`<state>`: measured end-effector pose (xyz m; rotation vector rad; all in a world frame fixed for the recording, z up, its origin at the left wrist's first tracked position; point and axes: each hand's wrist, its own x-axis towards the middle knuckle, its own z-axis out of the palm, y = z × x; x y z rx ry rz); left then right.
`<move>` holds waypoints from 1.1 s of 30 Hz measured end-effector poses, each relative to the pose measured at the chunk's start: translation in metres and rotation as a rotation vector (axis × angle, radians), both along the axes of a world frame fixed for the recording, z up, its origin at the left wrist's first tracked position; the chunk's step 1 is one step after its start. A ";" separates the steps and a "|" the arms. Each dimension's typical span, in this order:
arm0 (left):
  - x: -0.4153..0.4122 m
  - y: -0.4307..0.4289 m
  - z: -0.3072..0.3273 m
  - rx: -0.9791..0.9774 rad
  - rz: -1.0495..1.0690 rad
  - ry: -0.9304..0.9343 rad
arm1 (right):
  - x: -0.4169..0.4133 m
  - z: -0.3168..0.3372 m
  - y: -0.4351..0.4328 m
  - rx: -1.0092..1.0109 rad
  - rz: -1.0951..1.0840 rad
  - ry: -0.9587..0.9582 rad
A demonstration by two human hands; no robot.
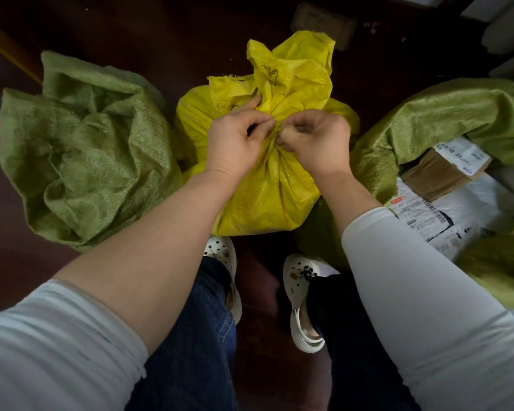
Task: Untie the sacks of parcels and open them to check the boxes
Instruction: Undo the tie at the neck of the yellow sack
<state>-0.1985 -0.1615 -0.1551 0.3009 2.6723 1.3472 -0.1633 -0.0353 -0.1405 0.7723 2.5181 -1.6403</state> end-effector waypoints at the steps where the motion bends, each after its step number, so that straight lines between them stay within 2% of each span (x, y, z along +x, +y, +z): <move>1: -0.001 0.001 -0.001 0.031 0.029 -0.010 | -0.001 0.002 0.000 -0.102 -0.070 -0.014; 6: -0.001 0.002 -0.002 0.133 0.115 -0.056 | 0.002 0.009 0.000 -0.578 -0.312 -0.022; 12: 0.005 0.008 0.007 0.027 0.083 -0.042 | 0.008 0.019 -0.001 -0.799 -0.524 -0.022; 19: 0.008 0.020 0.026 -0.118 0.011 -0.106 | 0.026 0.053 0.028 -0.792 -0.798 0.187; 25: 0.018 0.038 0.069 -0.307 0.003 -0.178 | 0.050 0.111 0.043 -0.800 -0.776 0.364; 29: 0.033 0.050 0.117 -0.272 0.007 -0.166 | 0.067 0.154 0.053 -0.742 -0.704 0.469; 33: 0.060 0.069 0.175 -0.139 -0.085 0.003 | 0.092 0.202 0.064 -0.742 -0.640 0.560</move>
